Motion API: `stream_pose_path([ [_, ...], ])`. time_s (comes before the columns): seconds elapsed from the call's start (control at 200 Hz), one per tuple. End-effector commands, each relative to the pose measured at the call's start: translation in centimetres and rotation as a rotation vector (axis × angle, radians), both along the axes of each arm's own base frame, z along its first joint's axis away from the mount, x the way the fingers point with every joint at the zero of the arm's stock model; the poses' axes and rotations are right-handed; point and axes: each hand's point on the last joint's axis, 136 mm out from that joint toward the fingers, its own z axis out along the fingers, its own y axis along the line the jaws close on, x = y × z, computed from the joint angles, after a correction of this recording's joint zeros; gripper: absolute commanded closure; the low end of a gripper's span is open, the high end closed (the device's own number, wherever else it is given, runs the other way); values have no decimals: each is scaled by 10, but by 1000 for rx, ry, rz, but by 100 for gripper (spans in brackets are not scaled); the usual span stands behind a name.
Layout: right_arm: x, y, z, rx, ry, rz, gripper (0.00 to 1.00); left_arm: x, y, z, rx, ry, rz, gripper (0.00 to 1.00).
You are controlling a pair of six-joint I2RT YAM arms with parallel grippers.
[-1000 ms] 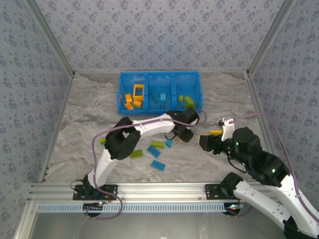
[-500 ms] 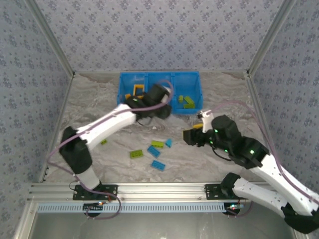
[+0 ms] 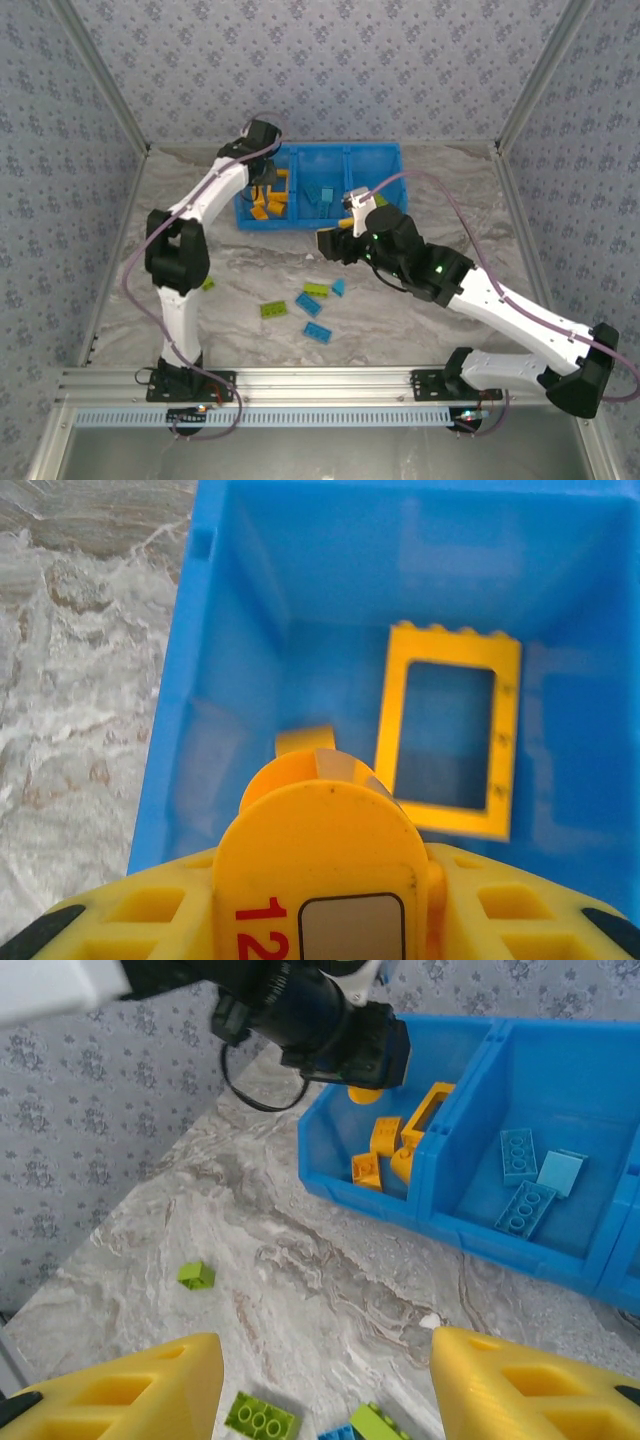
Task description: Sort the legos into containers by color
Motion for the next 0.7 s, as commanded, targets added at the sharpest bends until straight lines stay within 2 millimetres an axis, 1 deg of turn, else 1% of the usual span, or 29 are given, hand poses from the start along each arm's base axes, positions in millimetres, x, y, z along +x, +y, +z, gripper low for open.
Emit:
stream_pose_path([
  [0.0, 5, 1, 13, 44, -12, -33, 40, 17, 3, 17, 63, -36, 26, 64],
  [0.08, 6, 2, 8, 45, 0, -38, 40, 28, 2, 10, 81, -32, 38, 64],
  [0.17, 10, 4, 5, 48, 12, -41, 40, 35, 4, -5, 106, -15, 55, 65],
  [0.31, 18, 6, 16, 98, -22, -64, 40, 39, 5, -29, 110, 30, 63, 65],
  [0.385, 24, 4, 24, 123, -38, -81, 40, 40, 6, -36, 107, 44, 66, 64],
  [0.46, 30, 5, 29, 142, -42, -85, 40, 42, 0, -43, 85, 53, 45, 63],
  [0.54, 31, 7, 29, 145, -38, -75, 40, 44, -1, -48, 85, 65, 44, 61],
  [0.695, 30, 9, 24, 145, -19, -71, 40, 46, -1, -59, 105, 93, 38, 58],
])
